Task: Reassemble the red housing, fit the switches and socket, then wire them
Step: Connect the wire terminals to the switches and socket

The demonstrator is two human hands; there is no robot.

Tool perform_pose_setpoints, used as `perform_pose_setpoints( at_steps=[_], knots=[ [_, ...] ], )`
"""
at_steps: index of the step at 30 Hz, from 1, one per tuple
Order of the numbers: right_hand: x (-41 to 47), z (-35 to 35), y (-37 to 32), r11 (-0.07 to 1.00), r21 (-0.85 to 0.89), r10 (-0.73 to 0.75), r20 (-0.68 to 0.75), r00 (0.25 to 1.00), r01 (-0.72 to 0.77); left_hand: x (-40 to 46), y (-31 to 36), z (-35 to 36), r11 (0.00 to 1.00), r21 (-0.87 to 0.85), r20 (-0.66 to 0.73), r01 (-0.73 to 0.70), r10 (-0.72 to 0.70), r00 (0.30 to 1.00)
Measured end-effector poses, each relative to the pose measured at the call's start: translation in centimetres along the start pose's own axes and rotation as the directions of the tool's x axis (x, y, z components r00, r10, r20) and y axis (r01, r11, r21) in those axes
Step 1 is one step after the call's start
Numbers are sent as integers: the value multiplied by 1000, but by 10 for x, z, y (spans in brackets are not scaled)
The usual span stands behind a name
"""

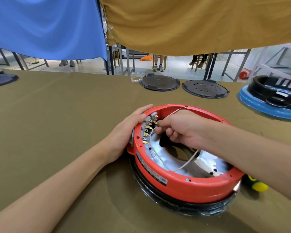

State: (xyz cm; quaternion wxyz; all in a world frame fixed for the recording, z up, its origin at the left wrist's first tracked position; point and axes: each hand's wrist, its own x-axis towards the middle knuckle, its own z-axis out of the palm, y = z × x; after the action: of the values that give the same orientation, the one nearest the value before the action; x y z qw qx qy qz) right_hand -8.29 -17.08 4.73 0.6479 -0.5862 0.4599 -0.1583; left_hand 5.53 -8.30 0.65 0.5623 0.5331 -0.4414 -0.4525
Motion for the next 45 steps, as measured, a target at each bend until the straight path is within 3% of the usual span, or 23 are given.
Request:
perform_pose_setpoints(
  at_steps=[4, 6, 8, 10, 12, 14, 17, 20, 26, 28, 29, 32, 35, 36, 39, 42, 45],
  knots=[
    [-18, -13, -10, 985, -174, 1, 76, 997, 12, 1, -3, -3, 995, 81, -23, -51, 52, 998],
    [-25, -24, -20, 960, -256, -92, 96, 991, 114, 3, -5, -4, 990, 120, -14, -68, 70, 997],
    [-25, -36, -26, 919, -305, -253, 29, 967, 250, 4, -6, -5, 986, 149, -4, -78, 79, 997],
    [-20, -46, -27, 758, -558, -460, -92, 883, 337, 4, -6, -7, 981, 176, 9, -83, 82, 997],
    [-13, -51, -22, 501, -811, -602, -77, 795, 301, 5, -6, -9, 972, 223, 18, -74, 72, 997],
    [-9, -54, -16, 381, -890, -568, -11, 823, 251, 4, -5, -11, 960, 275, 49, -46, 34, 998],
    [-7, -50, -12, 295, -934, -480, 35, 877, 199, 4, -4, -10, 955, 295, 95, -25, -3, 995],
    [-5, -48, -11, 229, -959, -469, 43, 882, 169, 0, 1, -6, 957, 289, 107, -18, -14, 994],
    [-7, -51, -11, 250, -946, -455, 73, 888, 206, -11, 7, -9, 939, 343, 95, -3, -31, 995],
    [-11, -58, -13, 336, -901, -459, 98, 883, 274, -8, 3, -6, 927, 365, 140, -81, 31, 990],
    [-14, -64, -14, 405, -857, -479, 97, 873, 318, -12, -4, -10, 921, 353, 238, -164, 81, 968],
    [-20, -87, -12, 488, -784, -581, 37, 813, 385, -12, -7, -11, 972, 201, 275, -123, 65, 959],
    [-21, -102, -2, 472, -815, -534, 40, 845, 337, -8, 7, -8, 987, 162, 85, 12, -26, 996],
    [-22, -103, 2, 489, -808, -489, 59, 870, 329, -9, 9, -11, 991, 134, 65, -5, -4, 998],
    [-23, -96, 5, 557, -757, -464, 59, 884, 343, -6, 17, -11, 956, 284, 0, -77, 80, 997],
    [-23, -87, 6, 560, -755, -470, 49, 881, 340, -6, 24, -16, 931, 358, -73, -68, 101, 992],
    [-26, -88, 10, 578, -734, -433, 96, 896, 358, -10, 32, -23, 868, 491, -50, -78, 117, 992]
  ],
)
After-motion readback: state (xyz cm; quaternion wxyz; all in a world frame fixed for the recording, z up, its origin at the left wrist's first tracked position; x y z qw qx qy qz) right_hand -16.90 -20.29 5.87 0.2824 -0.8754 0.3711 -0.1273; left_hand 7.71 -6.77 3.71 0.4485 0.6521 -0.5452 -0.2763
